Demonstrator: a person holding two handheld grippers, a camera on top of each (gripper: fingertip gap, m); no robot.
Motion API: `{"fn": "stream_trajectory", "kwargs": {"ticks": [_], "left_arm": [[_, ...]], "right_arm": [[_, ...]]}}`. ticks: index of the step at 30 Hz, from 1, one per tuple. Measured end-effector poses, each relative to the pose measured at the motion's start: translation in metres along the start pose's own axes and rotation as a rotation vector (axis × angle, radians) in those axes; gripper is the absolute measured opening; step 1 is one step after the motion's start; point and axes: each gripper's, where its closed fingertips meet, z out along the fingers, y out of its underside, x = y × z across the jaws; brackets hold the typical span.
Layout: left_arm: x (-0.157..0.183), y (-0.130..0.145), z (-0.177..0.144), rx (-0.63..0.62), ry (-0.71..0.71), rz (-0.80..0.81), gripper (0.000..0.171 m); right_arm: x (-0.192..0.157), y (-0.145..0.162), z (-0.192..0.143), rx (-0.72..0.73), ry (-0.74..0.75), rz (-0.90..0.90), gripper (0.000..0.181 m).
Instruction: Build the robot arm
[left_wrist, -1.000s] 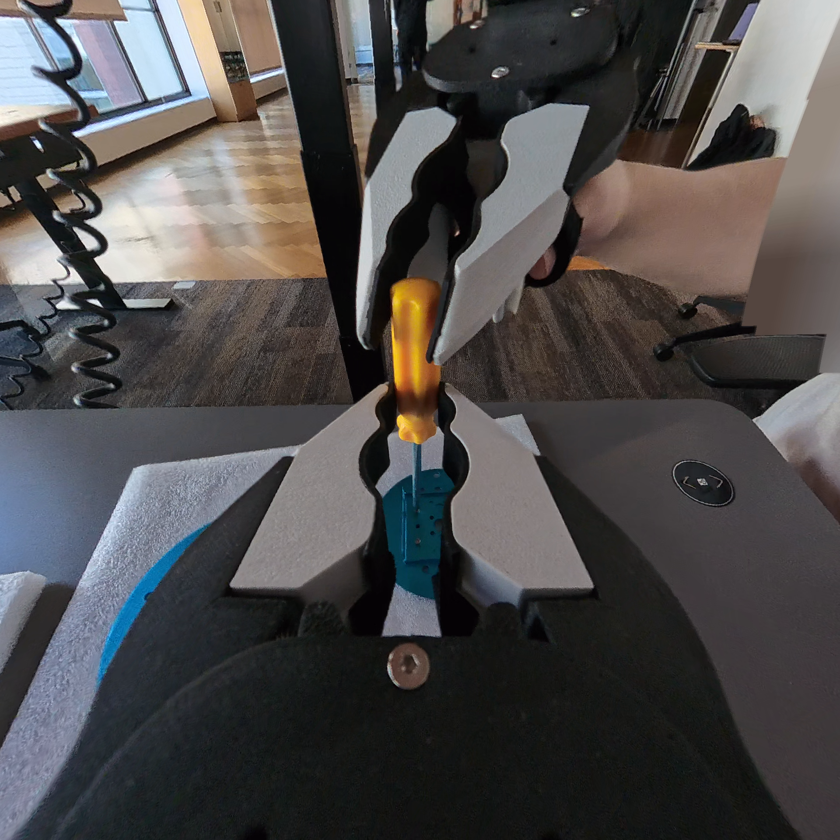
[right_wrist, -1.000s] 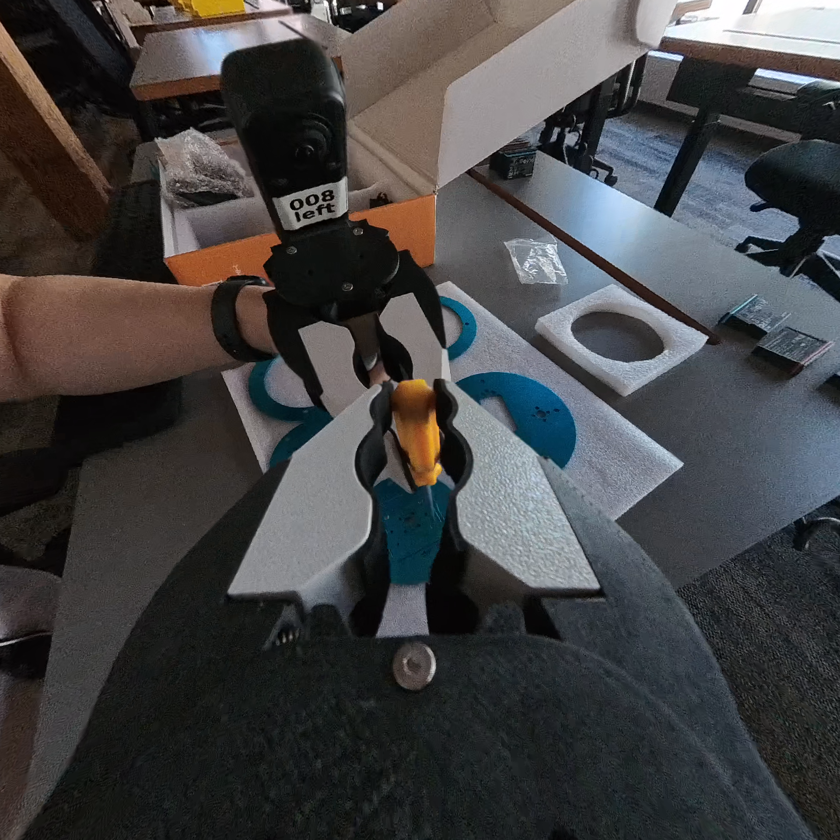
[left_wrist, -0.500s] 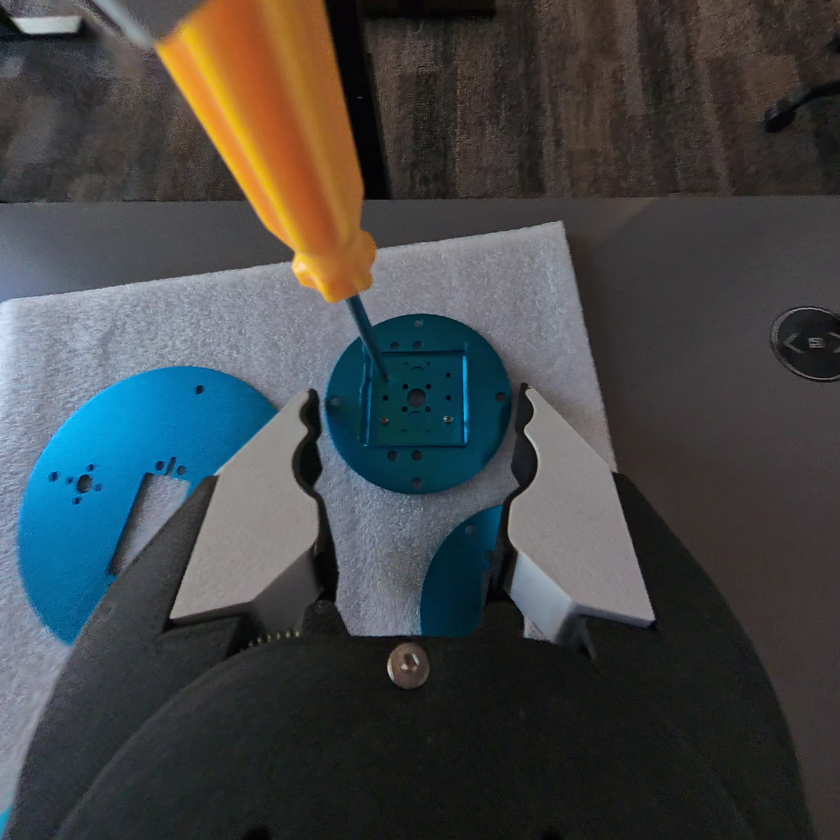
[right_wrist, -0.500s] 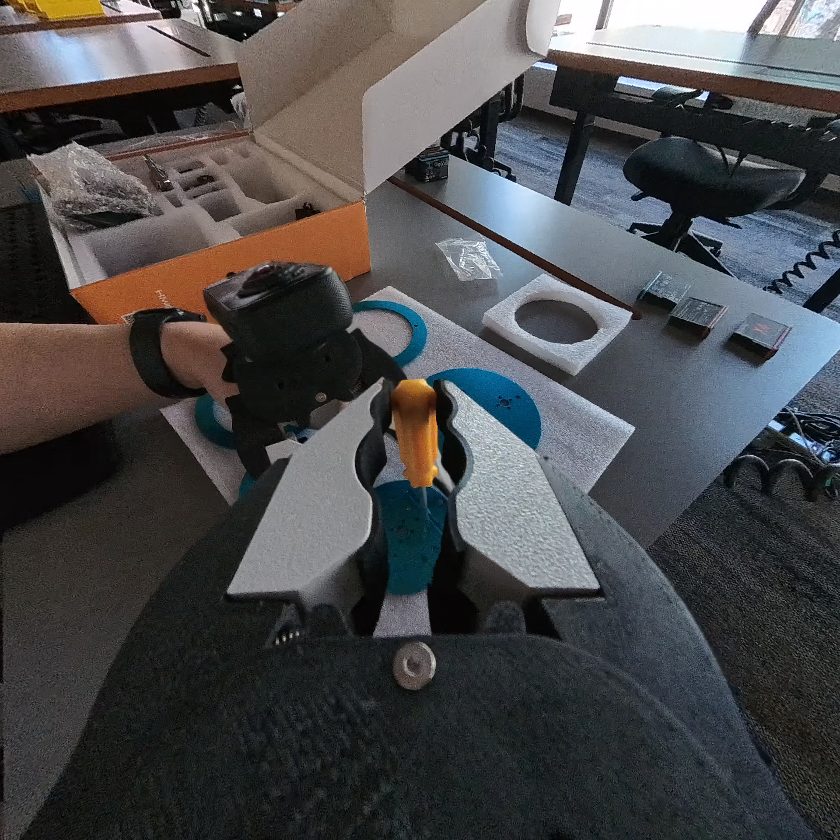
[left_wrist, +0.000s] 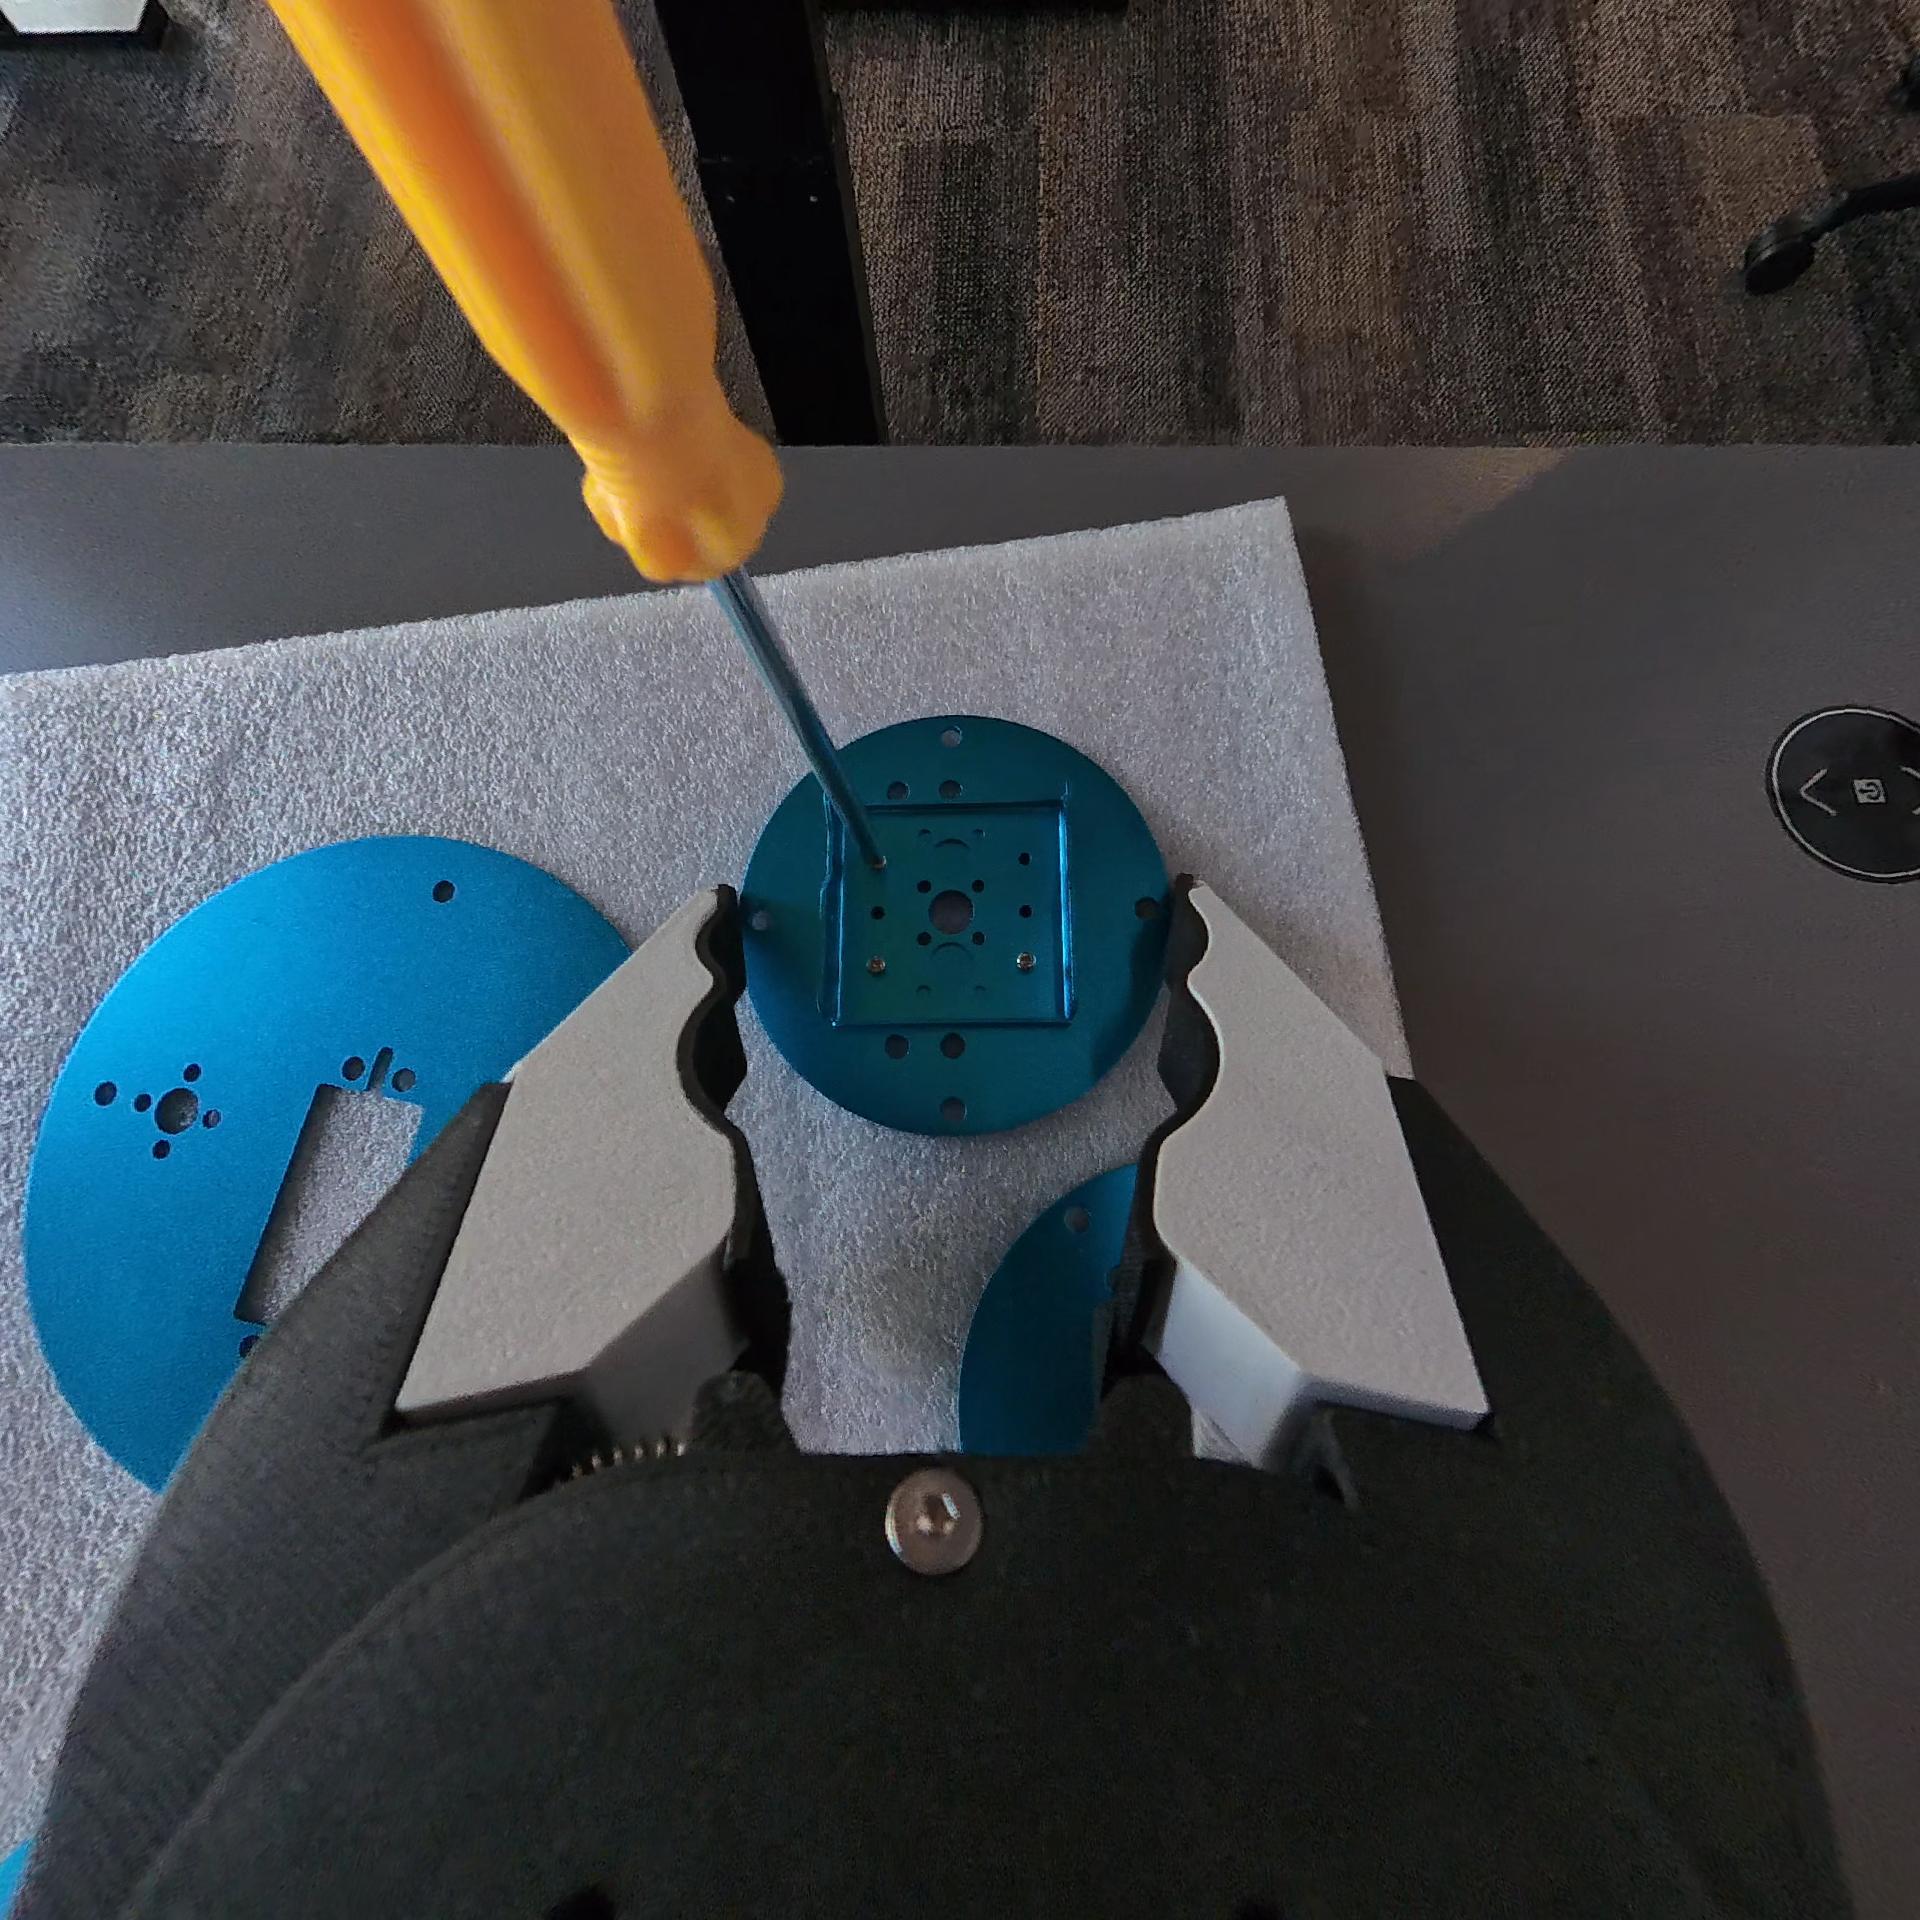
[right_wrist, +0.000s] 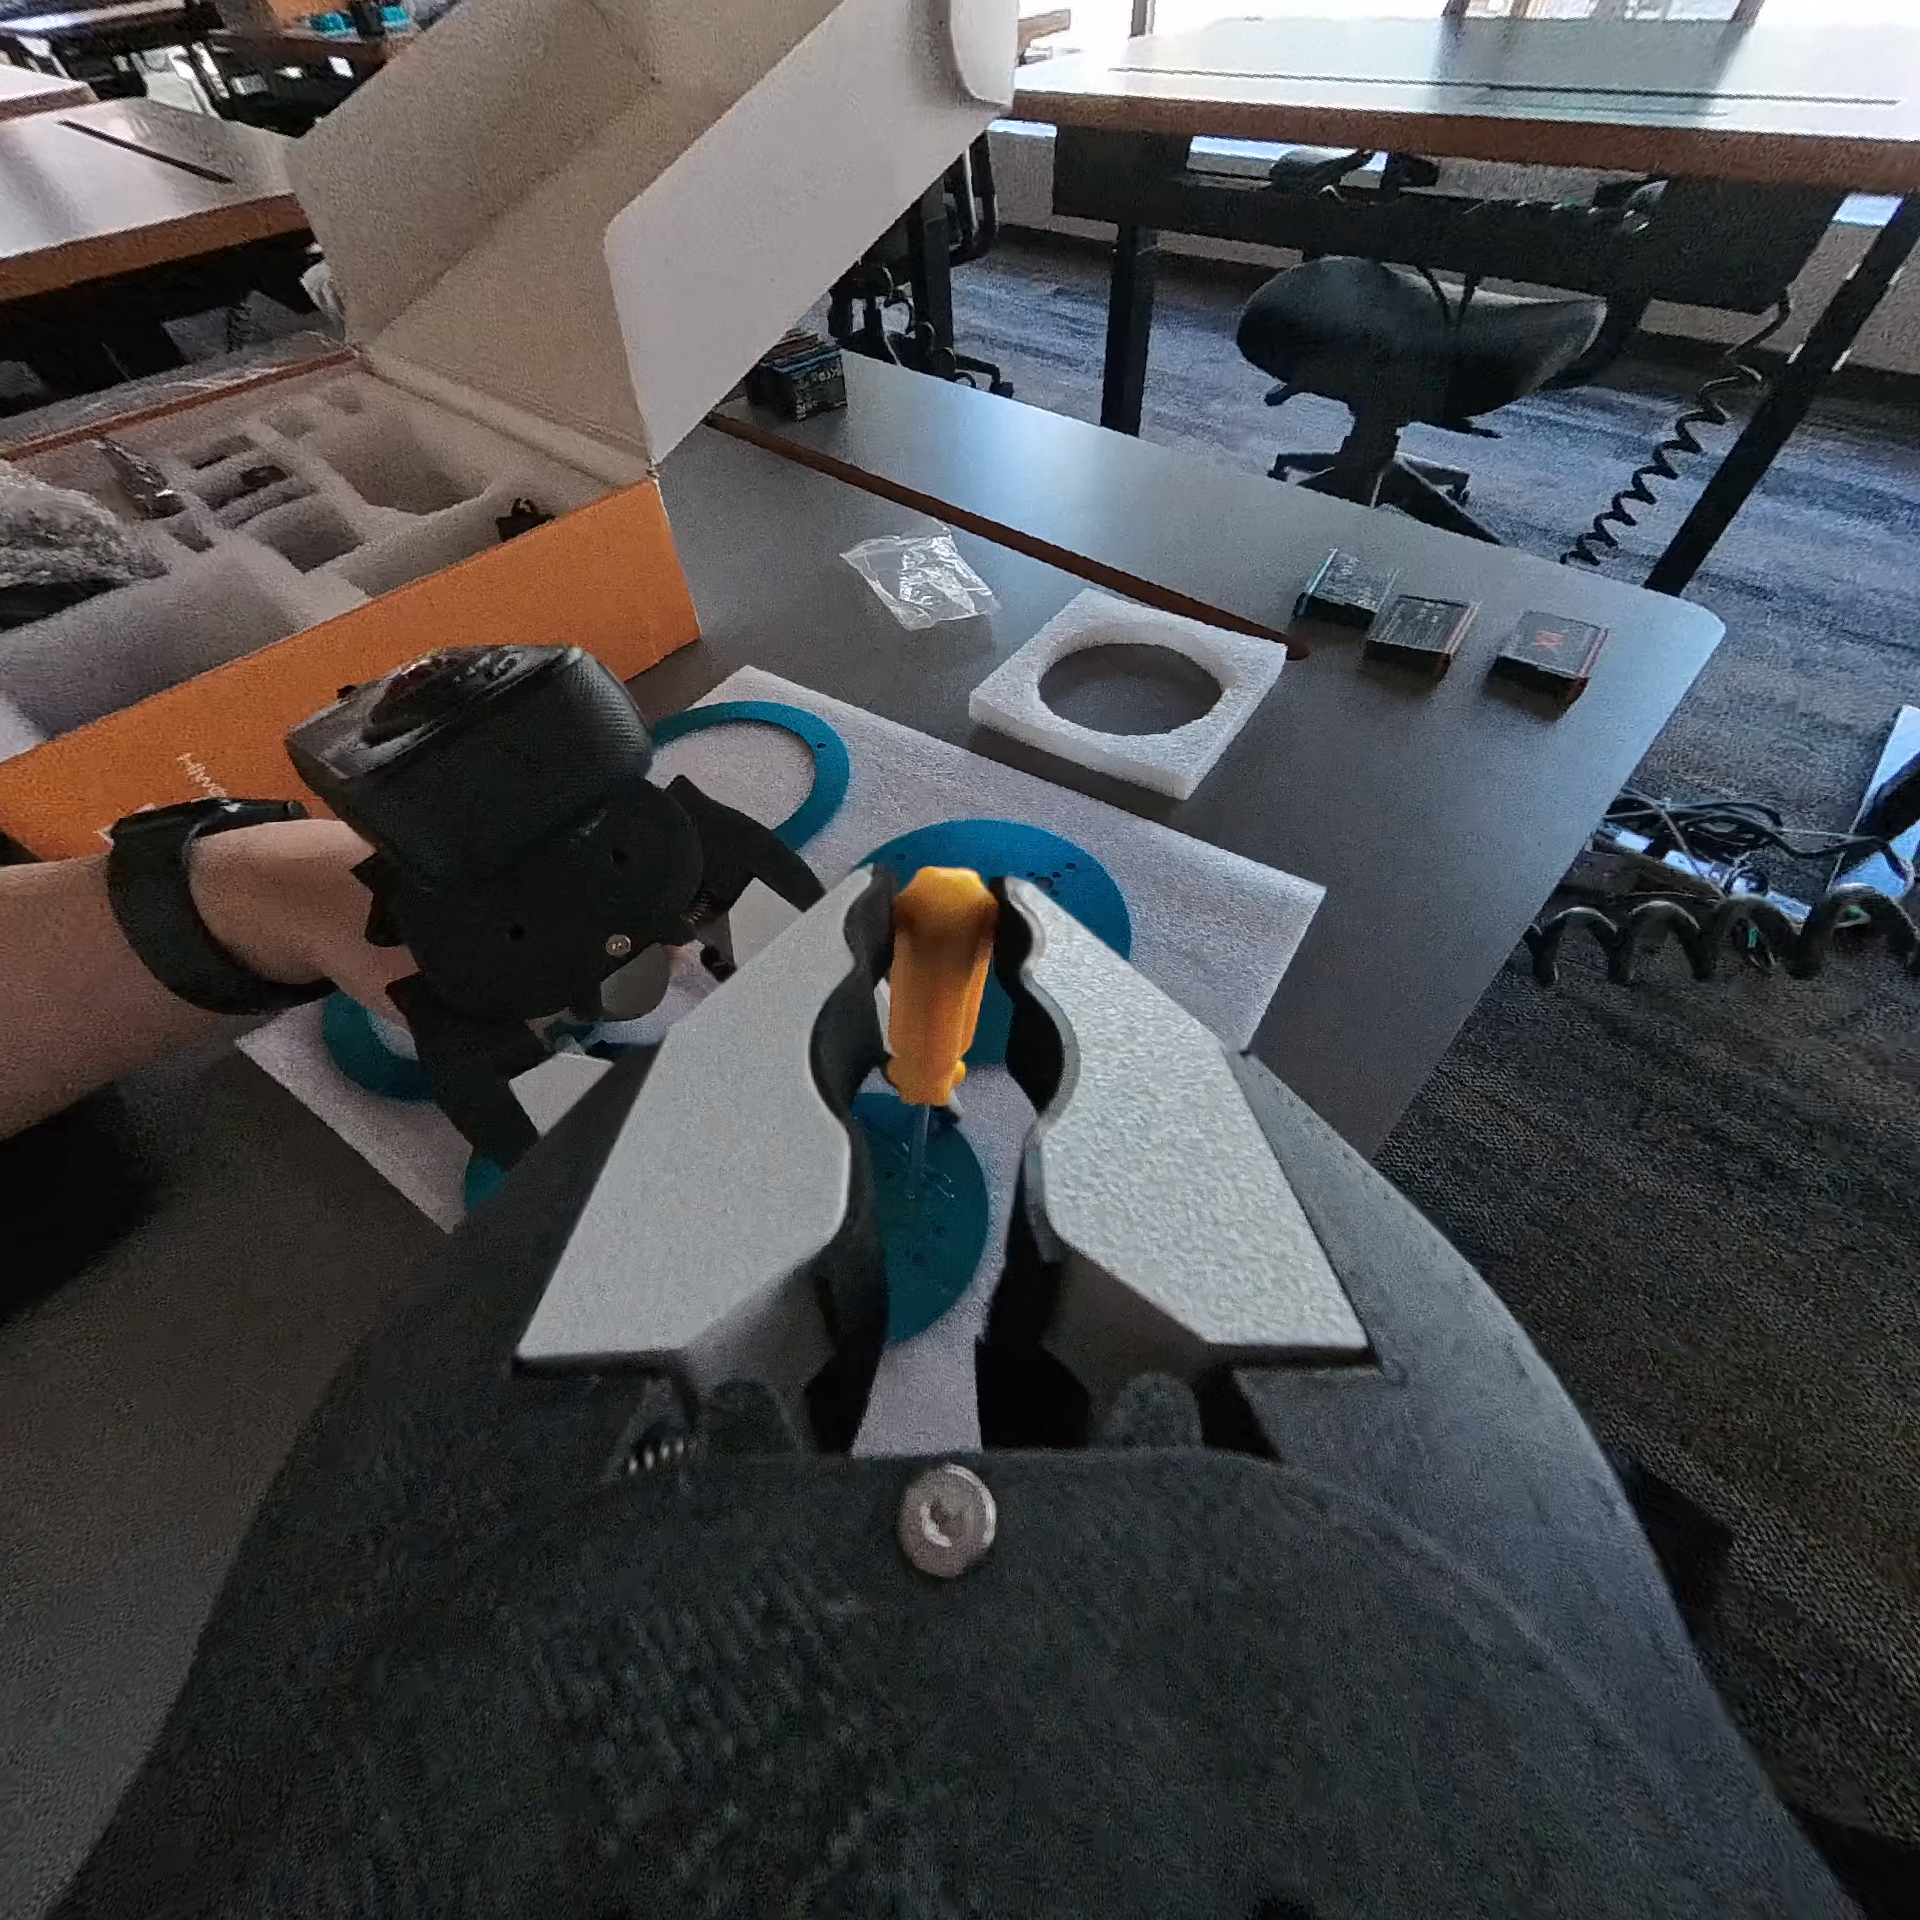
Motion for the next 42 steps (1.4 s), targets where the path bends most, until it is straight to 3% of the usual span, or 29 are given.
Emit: {"fn": "stream_trajectory", "kwargs": {"ticks": [10, 14, 21, 26, 34, 42], "left_arm": [[0.0, 0.0, 0.0, -0.015, -0.012, -0.026, 0.08], [0.001, 0.0, -0.001, -0.008, -0.007, -0.008, 0.081], [0.0, -0.001, -0.001, -0.004, -0.003, -0.017, 0.08], [-0.005, -0.005, -0.007, 0.028, -0.022, -0.03, 0.08], [-0.016, -0.019, -0.047, 0.057, -0.014, -0.08, 0.08], [-0.02, -0.083, -0.122, 0.148, 0.083, -0.207, 0.08]], "right_arm": [[-0.019, -0.015, -0.009, 0.076, -0.019, -0.073, 0.019], [-0.009, -0.027, -0.021, 0.082, 0.001, -0.09, 0.019], [0.01, -0.012, -0.042, 0.074, -0.129, 0.181, 0.019], [0.017, 0.007, -0.052, 0.052, -0.144, 0.244, 0.018], [0.021, 0.014, -0.058, 0.093, -0.227, 0.396, 0.018], [0.007, 0.037, -0.017, 0.137, -0.507, 0.768, 0.018]]}}
